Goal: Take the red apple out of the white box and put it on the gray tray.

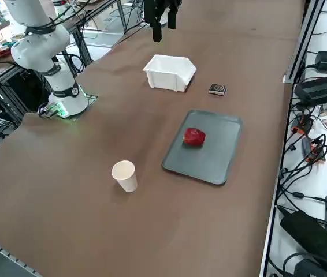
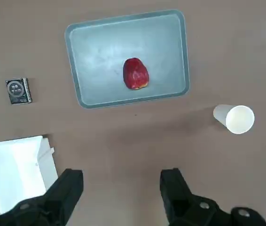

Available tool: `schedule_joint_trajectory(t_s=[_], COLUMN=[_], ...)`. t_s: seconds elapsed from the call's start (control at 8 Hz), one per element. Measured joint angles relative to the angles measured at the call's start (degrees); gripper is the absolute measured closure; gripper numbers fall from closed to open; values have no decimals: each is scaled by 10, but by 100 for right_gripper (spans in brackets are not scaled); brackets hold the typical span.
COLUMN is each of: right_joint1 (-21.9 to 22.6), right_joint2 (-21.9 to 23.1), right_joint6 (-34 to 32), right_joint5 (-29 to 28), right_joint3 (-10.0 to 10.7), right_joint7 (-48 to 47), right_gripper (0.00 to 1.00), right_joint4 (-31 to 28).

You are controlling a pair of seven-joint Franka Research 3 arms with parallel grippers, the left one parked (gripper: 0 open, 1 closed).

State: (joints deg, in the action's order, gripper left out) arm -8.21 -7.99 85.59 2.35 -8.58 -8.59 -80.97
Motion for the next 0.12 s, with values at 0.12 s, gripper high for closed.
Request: schedule_joint_trajectory(t_s=[0.12], right_joint1=[0], right_joint2=[0], right_joint6=[0], right_joint5=[0], right_joint3=[0], right_joint7=[0], right_gripper=[0], right_joint4=[0])
